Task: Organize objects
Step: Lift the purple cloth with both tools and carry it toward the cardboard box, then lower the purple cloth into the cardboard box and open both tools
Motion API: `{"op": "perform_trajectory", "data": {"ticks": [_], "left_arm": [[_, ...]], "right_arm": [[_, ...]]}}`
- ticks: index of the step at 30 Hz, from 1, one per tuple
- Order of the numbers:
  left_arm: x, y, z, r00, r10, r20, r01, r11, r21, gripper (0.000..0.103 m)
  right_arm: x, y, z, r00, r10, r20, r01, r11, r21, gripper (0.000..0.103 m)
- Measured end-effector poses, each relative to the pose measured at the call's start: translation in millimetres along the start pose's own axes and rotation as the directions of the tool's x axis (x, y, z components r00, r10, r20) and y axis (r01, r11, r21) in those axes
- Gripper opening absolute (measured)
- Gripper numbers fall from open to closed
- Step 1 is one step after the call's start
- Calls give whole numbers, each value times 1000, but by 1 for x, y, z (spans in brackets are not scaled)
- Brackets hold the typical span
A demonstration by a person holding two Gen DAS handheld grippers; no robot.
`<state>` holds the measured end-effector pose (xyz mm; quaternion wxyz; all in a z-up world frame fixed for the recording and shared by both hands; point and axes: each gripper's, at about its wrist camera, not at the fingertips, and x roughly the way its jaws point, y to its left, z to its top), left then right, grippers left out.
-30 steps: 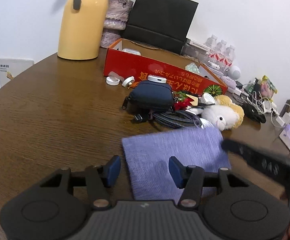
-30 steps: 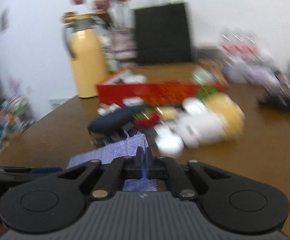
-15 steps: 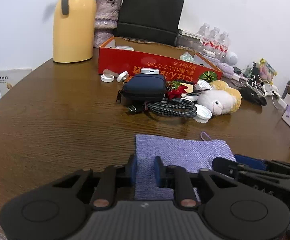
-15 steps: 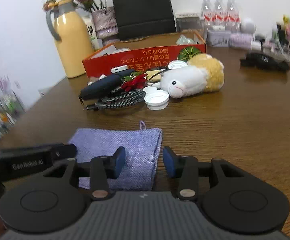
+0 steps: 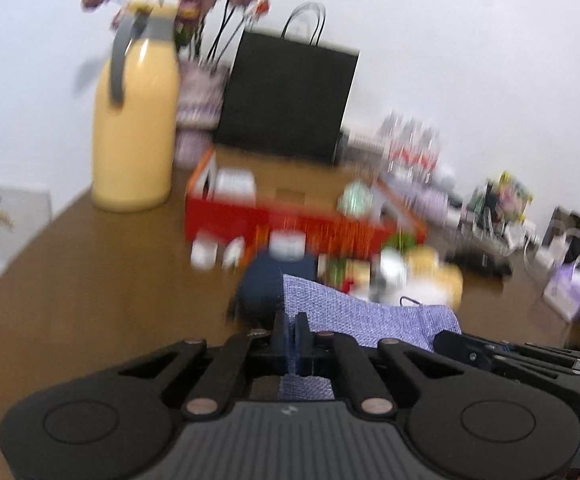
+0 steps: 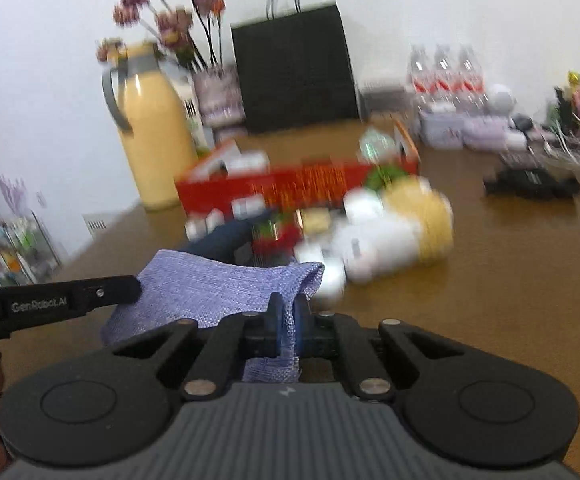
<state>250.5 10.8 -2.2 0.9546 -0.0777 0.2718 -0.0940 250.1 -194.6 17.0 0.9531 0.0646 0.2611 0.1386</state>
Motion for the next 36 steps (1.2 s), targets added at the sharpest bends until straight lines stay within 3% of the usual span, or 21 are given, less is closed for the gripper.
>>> {"op": "perform_trajectory", "data": {"ticks": [5, 8, 11, 14, 17, 19, 21, 23, 24, 28, 31, 33, 35, 36], "left_arm": [[55, 13, 90, 999, -11, 33, 10, 1000, 12, 1], [111, 22, 138, 998, 19, -64, -19, 1000, 2, 1], [173, 29, 162, 975, 87, -207, -78, 996, 52, 1], [226, 35, 163, 936, 223, -272, -180, 968, 174, 1], [267, 43, 151, 901, 302, -312, -231, 941, 245, 2], [274, 49, 141, 896, 353, -270, -281, 921, 270, 5], [273, 50, 134, 903, 353, -244, -282, 916, 284, 7], [270, 49, 129, 906, 335, -257, -263, 924, 278, 7], [270, 47, 129, 905, 337, -260, -263, 923, 281, 6], [263, 44, 126, 897, 338, -286, -258, 923, 285, 10], [252, 50, 132, 907, 287, -308, -223, 948, 227, 15], [235, 55, 143, 924, 239, -299, -199, 967, 160, 25], [214, 54, 156, 937, 230, -262, -198, 969, 145, 27], [202, 54, 164, 943, 236, -236, -206, 968, 143, 32]], "right_arm": [[56, -3, 86, 999, 18, 51, -17, 999, -29, 6], [115, -7, 133, 1000, 9, -19, -9, 1000, -26, 6], [185, -18, 161, 985, -4, -172, 3, 1000, -6, 6], [242, -20, 165, 957, 15, -289, -1, 999, 48, 7], [281, -6, 153, 938, -48, -344, 45, 999, -16, 7], [297, 2, 144, 927, -111, -359, 88, 993, -78, 10], [304, 1, 134, 916, -156, -370, 127, 987, -102, 15], [307, -8, 125, 911, -158, -381, 139, 987, -77, 41], [305, -13, 123, 917, -155, -368, 143, 988, -61, 46], [298, -28, 121, 919, -168, -357, 159, 986, -53, 50], [292, -40, 127, 918, -126, -375, 141, 990, 12, 51], [276, -44, 137, 933, -92, -348, 116, 992, 49, 54], [254, -40, 152, 949, -99, -298, 111, 994, 23, 72], [244, -38, 157, 956, -108, -273, 114, 993, 7, 75]]}}
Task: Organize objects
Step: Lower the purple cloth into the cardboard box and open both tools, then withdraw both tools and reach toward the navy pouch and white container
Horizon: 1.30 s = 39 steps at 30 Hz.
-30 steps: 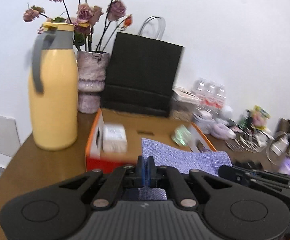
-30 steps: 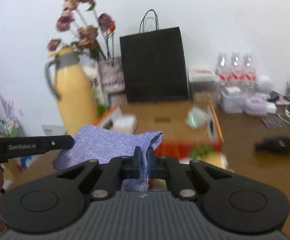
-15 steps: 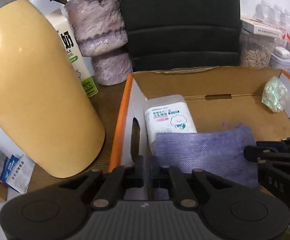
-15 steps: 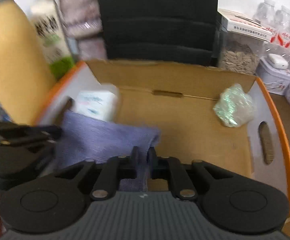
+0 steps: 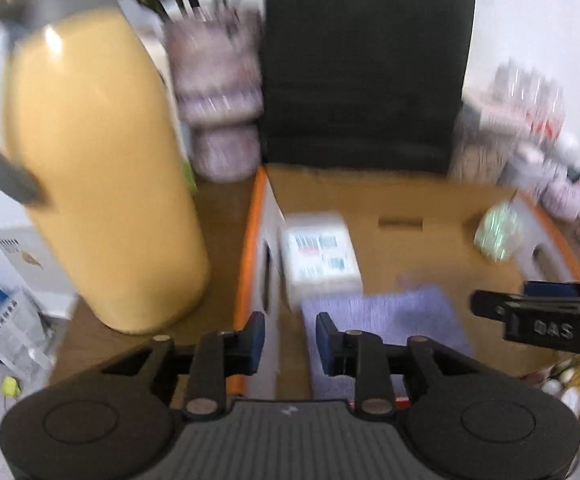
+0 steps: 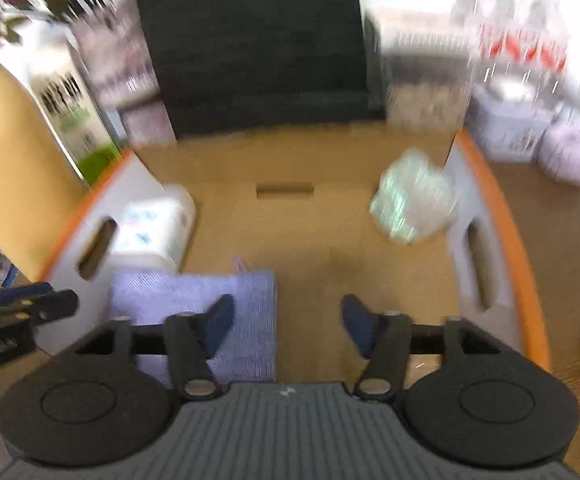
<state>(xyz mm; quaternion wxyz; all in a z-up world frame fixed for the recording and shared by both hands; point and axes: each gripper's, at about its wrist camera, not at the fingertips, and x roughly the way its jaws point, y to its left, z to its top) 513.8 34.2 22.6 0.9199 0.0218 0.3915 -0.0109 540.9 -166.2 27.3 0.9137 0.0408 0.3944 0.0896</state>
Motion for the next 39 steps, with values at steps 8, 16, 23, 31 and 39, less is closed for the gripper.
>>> {"op": "perform_trajectory", "data": {"ticks": [8, 16, 23, 31, 39], "left_arm": [[-105, 4, -33, 989, -24, 147, 29, 999, -31, 47], [-205, -20, -182, 946, -202, 253, 204, 979, 17, 65], [-254, -37, -275, 945, -233, 230, 218, 972, 89, 75], [-252, -34, -285, 958, -189, 217, 177, 981, 73, 76], [-186, -35, -242, 952, -212, 219, 209, 977, 36, 86]], "right_arm": [[-114, 4, -35, 986, 40, 164, -25, 995, -93, 90], [-222, 2, -184, 946, 120, 302, -85, 988, -128, 103], [-287, -5, -270, 956, 113, 269, -67, 982, -176, 103], [-303, -15, -287, 959, 64, 275, -22, 988, -155, 103], [-271, -8, -259, 952, 94, 290, -48, 985, -163, 103]]}}
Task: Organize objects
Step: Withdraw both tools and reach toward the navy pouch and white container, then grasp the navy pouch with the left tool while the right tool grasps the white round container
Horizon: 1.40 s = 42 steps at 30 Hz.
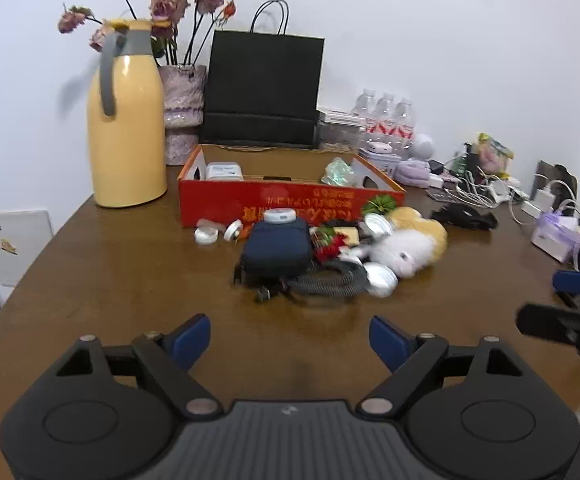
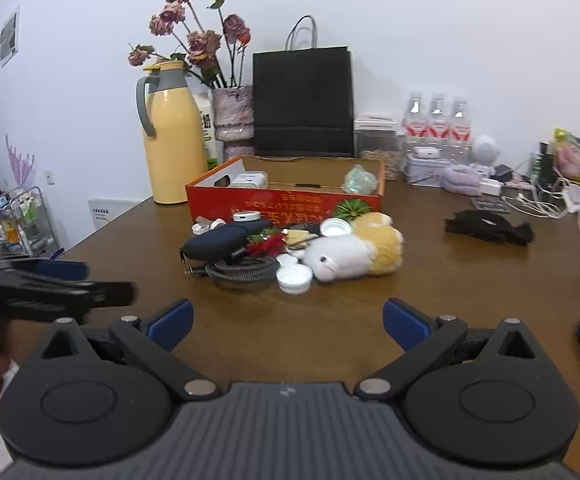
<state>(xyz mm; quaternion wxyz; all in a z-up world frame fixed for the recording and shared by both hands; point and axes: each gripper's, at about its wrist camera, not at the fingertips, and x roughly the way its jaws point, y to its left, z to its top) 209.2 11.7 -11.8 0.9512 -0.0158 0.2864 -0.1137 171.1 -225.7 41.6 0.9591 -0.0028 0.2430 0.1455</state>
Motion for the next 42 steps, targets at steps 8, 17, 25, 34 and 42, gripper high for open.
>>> {"op": "perform_trajectory", "data": {"ticks": [8, 17, 25, 34, 42], "left_arm": [[110, 9, 47, 999, -24, -22, 24, 999, 38, 87], [163, 36, 61, 986, -143, -85, 140, 989, -48, 81], [178, 48, 65, 970, -215, -112, 205, 974, -92, 72], [158, 42, 61, 986, -157, -59, 153, 986, -67, 57], [58, 24, 48, 999, -15, 52, 20, 995, -98, 57]], "right_arm": [[97, 9, 59, 993, 115, 16, -115, 993, -11, 97], [240, 15, 91, 972, 185, -146, -188, 982, -5, 75], [298, 16, 87, 953, 209, -219, -212, 977, 13, 40], [244, -7, 84, 983, 146, -113, -138, 988, 74, 40], [126, -9, 54, 995, 103, -12, -103, 994, 48, 40]]}}
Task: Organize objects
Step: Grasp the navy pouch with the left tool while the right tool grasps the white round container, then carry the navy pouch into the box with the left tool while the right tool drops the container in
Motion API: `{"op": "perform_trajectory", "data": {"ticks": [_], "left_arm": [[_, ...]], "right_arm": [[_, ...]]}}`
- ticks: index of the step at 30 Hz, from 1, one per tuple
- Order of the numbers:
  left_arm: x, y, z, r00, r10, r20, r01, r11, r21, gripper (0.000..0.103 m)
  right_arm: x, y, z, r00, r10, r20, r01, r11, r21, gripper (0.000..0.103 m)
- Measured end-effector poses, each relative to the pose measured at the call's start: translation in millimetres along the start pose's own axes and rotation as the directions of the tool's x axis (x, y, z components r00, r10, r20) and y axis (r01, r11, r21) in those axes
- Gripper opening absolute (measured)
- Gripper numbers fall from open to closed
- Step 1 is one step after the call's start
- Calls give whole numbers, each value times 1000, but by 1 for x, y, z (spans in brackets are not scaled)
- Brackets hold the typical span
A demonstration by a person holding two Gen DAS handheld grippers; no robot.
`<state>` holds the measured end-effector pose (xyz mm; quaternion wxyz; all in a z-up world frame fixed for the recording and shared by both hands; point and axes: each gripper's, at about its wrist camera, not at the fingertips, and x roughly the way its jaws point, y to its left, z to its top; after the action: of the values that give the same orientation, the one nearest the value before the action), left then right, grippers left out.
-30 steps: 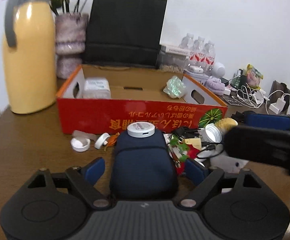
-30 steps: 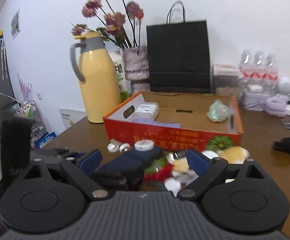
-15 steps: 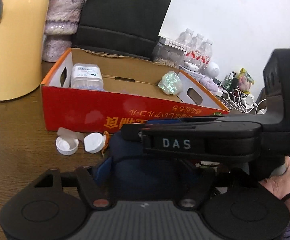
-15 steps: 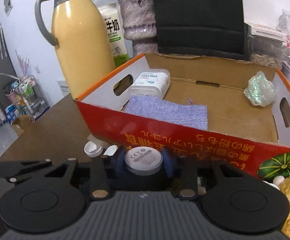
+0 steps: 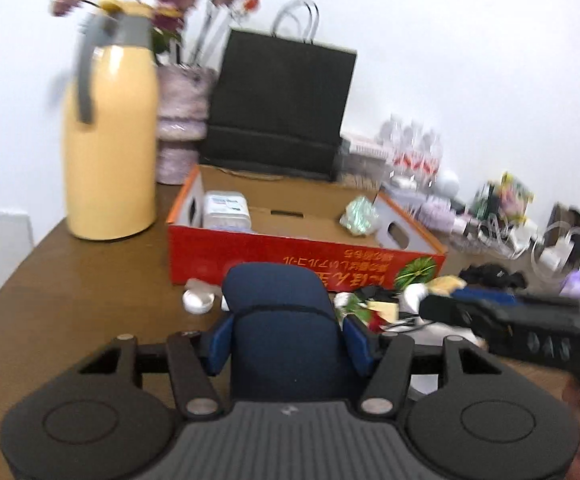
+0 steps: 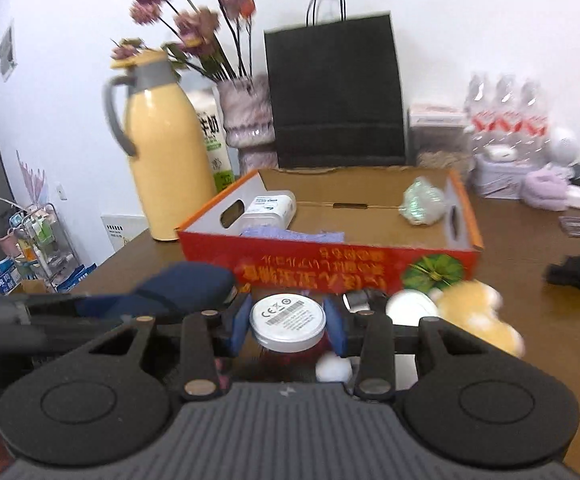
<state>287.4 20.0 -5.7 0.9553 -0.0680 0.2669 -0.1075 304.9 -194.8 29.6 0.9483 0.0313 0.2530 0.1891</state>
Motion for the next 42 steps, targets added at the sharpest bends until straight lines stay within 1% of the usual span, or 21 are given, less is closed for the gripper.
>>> {"op": "perform_trajectory", "data": {"ticks": [3, 7, 9, 12, 18, 26, 31, 34, 37, 40, 42], "left_arm": [[-37, -6, -17, 1000, -2, 8, 2, 1000, -31, 57], [-69, -15, -48, 999, -5, -49, 2, 999, -52, 57], [-76, -17, -58, 997, 4, -71, -7, 999, -41, 57], [-85, -23, -68, 995, 39, -87, -41, 999, -20, 57], [-106, -38, -76, 997, 25, -73, -24, 999, 23, 57], [-107, -45, -78, 997, 19, -72, -16, 999, 36, 57], [-94, -41, -68, 997, 20, -73, -18, 999, 36, 57], [-78, -37, -51, 997, 12, -80, -8, 999, 41, 57], [-59, -32, -21, 998, -13, -58, 17, 998, 62, 57], [-31, -33, 17, 1000, -13, -23, 15, 993, 118, 57], [-9, -34, 43, 1000, -8, -8, 9, 990, 142, 57]], "right_arm": [[-37, 6, -23, 1000, -11, -6, 11, 1000, -9, 40], [-70, 12, -53, 999, -12, -35, 12, 1000, 5, 40], [-81, 14, -63, 999, -10, -47, 10, 1000, -1, 40], [-93, 16, -74, 998, -20, -60, 20, 1000, -2, 40], [-113, 22, -84, 998, -31, -61, 31, 999, -10, 40], [-118, 18, -87, 998, -38, -57, 38, 999, 0, 40], [-106, 12, -85, 997, -35, -67, 36, 999, 12, 40], [-94, 5, -75, 997, -23, -71, 25, 999, 22, 40], [-79, -4, -50, 999, -5, -37, 5, 1000, 3, 40], [-55, -16, -17, 1000, -20, 3, 20, 999, -34, 40], [-33, -28, 11, 1000, -25, 19, 25, 999, -33, 40]]}}
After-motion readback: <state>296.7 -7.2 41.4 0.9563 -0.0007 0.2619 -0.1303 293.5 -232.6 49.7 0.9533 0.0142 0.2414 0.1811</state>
